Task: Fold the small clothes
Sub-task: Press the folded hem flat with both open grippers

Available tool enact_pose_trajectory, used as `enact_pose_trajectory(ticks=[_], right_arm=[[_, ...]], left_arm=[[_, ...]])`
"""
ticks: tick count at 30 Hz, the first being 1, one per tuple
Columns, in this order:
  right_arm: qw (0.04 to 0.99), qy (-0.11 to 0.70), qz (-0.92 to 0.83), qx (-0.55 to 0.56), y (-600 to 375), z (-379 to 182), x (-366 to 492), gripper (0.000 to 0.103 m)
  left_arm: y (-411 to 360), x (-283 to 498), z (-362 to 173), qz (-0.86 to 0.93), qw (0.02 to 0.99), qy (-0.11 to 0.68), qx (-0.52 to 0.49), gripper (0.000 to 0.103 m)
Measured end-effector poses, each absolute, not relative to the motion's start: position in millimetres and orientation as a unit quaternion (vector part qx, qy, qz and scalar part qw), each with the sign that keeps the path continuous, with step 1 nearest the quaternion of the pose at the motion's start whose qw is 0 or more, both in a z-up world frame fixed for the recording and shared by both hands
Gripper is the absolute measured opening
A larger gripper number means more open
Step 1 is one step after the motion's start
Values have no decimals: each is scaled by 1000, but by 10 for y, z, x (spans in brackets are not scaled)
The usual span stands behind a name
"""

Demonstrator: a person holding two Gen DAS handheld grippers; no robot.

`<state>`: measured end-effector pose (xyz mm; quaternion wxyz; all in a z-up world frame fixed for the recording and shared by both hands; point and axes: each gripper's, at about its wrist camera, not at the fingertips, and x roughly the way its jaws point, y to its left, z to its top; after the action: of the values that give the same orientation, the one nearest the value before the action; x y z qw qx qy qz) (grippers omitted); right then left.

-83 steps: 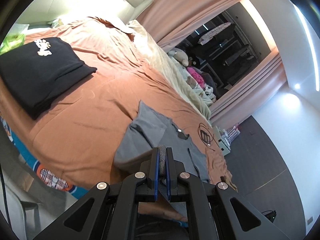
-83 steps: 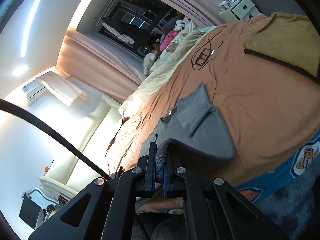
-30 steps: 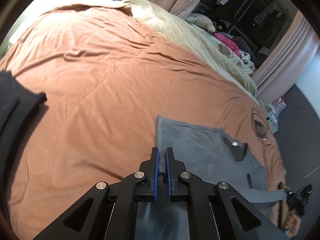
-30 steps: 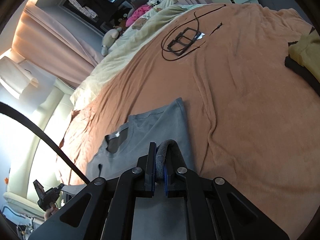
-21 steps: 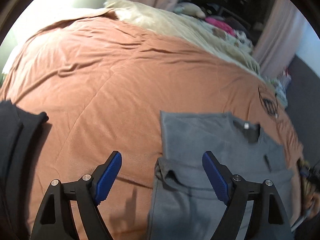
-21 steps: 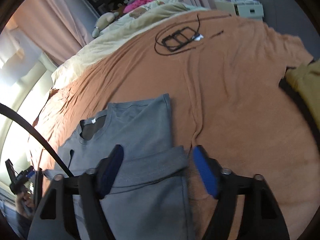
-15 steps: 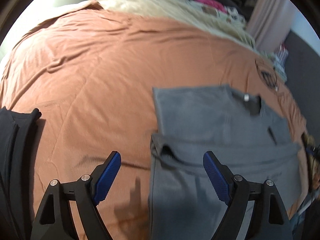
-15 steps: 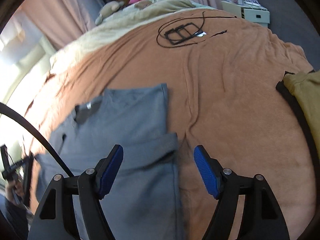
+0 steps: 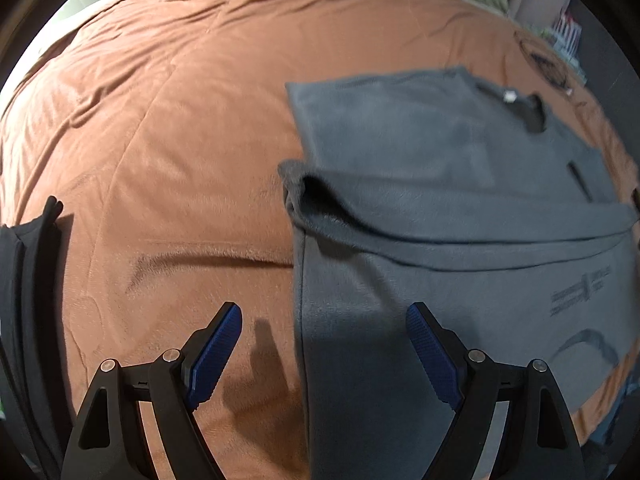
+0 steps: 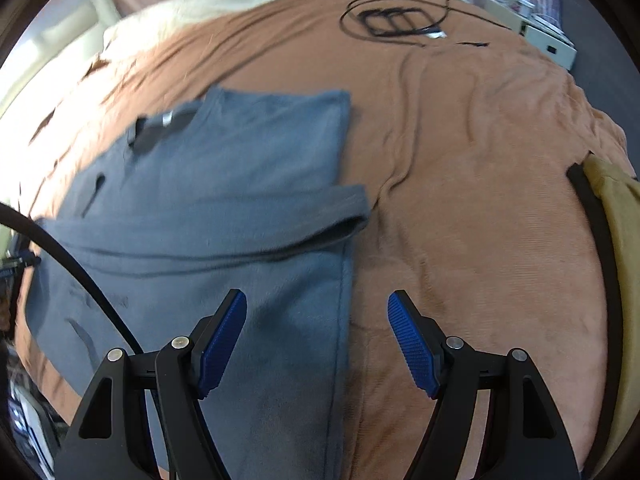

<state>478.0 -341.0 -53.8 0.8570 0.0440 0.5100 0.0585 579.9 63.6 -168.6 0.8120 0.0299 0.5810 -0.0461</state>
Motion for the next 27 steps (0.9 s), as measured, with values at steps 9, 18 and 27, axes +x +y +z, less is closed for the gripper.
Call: enact_pose_trajectory(ticks=[9,18,27], right_arm=[[844,536,37,1,-3219,-755,5299,72],[858,514,11,14,-3293,-719,5775,68],[872,483,5,79,-3495,-771,5941,37]], left_arm=[[623,6226,-1904,-19,803,594,41,87],[660,6688,-1911,-14,822,568,33,86],[816,6904,-1884,-51,831,550,-69,42]])
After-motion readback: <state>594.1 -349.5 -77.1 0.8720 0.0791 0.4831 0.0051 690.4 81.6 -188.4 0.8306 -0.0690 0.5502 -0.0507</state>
